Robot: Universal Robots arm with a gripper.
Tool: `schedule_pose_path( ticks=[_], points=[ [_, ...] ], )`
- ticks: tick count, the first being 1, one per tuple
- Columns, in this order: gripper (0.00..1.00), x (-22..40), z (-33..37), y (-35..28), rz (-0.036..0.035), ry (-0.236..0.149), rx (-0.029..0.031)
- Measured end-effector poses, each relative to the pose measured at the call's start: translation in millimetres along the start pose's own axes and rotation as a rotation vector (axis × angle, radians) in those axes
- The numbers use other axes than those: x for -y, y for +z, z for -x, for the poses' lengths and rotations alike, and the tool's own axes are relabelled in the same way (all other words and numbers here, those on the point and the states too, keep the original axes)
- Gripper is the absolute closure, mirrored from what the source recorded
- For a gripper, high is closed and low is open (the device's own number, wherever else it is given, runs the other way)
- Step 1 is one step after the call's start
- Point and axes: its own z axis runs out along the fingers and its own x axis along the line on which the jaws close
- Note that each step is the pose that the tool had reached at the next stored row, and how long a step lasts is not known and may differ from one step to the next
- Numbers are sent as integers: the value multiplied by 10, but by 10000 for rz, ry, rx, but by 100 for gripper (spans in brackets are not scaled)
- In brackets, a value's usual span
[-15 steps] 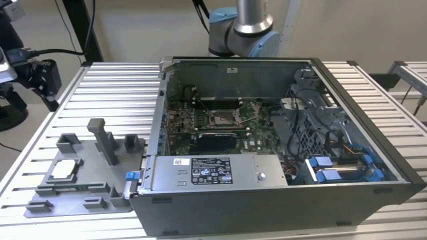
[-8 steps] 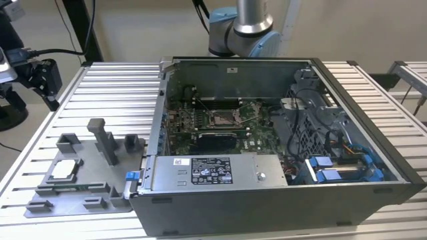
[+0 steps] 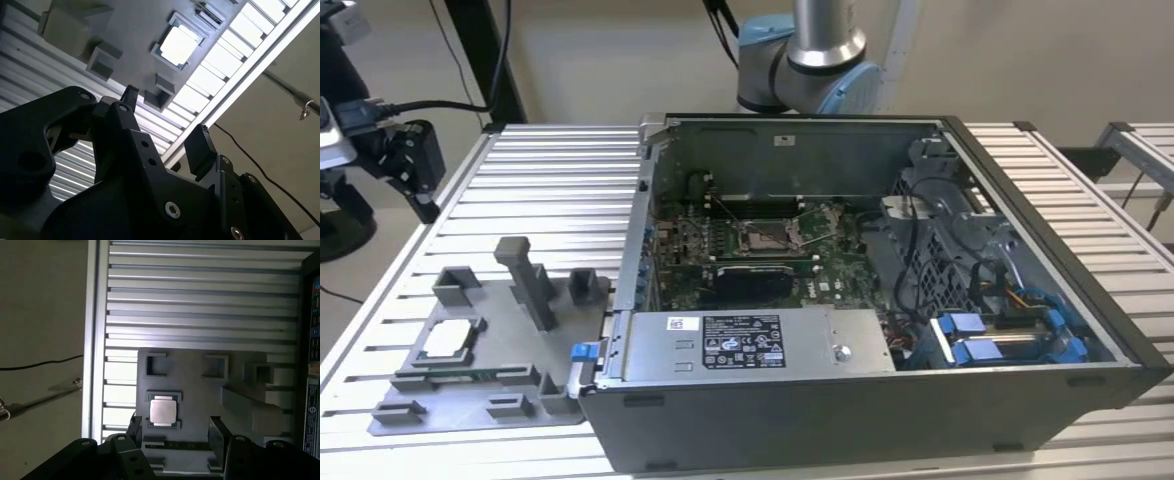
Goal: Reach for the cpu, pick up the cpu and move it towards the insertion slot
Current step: 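Reach for the cpu, then pick up the cpu and move it towards the insertion slot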
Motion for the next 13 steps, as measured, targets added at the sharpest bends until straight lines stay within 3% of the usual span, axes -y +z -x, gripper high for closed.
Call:
schedule_pose_path(
  ticks=[13],
  points=[
    [0, 2, 0, 41, 1, 0, 2]
  ],
)
